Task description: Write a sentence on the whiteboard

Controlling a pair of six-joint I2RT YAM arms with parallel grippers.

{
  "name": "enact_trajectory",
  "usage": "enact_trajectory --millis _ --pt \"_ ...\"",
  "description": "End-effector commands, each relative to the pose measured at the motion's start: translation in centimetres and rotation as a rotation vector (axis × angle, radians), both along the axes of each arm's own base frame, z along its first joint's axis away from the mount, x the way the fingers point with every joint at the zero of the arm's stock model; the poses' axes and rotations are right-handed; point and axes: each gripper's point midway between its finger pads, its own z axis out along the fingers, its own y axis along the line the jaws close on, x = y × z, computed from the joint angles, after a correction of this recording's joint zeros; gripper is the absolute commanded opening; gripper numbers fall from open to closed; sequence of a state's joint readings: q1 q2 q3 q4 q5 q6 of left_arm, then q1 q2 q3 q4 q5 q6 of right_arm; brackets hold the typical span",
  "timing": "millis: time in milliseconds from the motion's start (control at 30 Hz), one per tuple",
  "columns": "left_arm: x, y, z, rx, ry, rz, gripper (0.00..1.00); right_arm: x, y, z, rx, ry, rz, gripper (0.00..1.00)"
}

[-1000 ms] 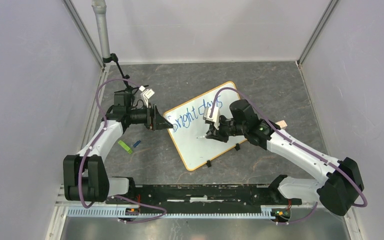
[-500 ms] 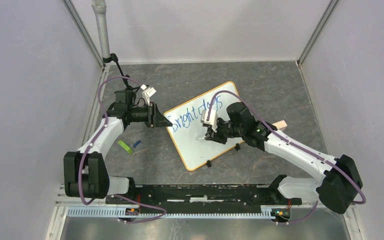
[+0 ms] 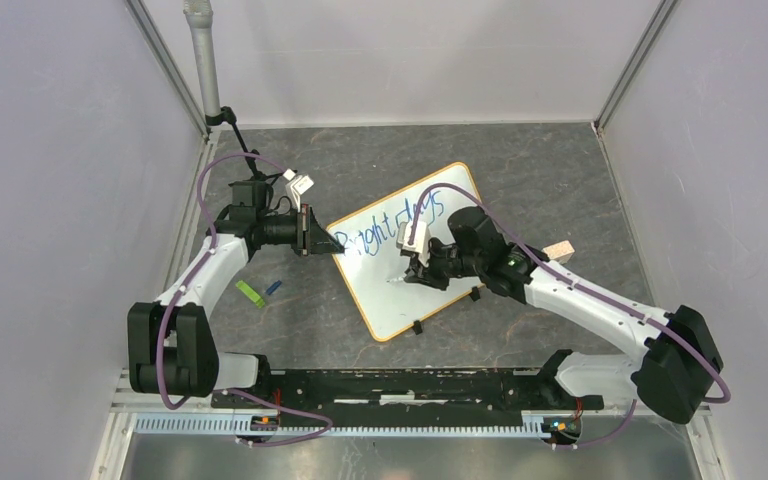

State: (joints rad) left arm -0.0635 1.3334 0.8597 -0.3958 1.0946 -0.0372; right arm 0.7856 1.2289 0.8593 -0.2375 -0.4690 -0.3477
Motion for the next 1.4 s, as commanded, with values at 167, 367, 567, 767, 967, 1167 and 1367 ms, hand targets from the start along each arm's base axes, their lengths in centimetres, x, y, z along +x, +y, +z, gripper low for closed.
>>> enact_trajectory --millis 167,367,567,767,967,1167,1367 --pt "0.6 0.0 0.7 0.015 -0.033 0.008 0.10 0.6 1.3 0.6 0.011 -0.043 -0.011 0.00" --pt "0.5 0.0 0.6 0.017 -0.030 0.004 0.05 1.1 1.1 0.6 -0.003 -0.062 -0.047 0.00" --pt "0.5 0.0 0.4 0.018 -0.026 0.002 0.03 1.7 1.0 0.6 -0.008 -0.069 -0.072 0.00" --pt "0.5 -0.1 0.5 0.019 -0.028 0.001 0.02 1.9 1.3 0.7 -0.003 -0.072 -0.073 0.00" --pt "0.5 -0.1 0.5 0.020 -0.028 0.001 0.02 1.5 1.9 0.6 0.002 -0.062 -0.049 0.00" --pt "0.5 -0.1 0.4 0.023 -0.030 0.001 0.02 0.8 2.2 0.0 -0.010 -0.056 -0.024 0.00" --pt "0.4 -0.1 0.3 0.028 -0.028 -0.002 0.03 -0.1 1.8 -1.3 -0.048 -0.050 0.003 0.00"
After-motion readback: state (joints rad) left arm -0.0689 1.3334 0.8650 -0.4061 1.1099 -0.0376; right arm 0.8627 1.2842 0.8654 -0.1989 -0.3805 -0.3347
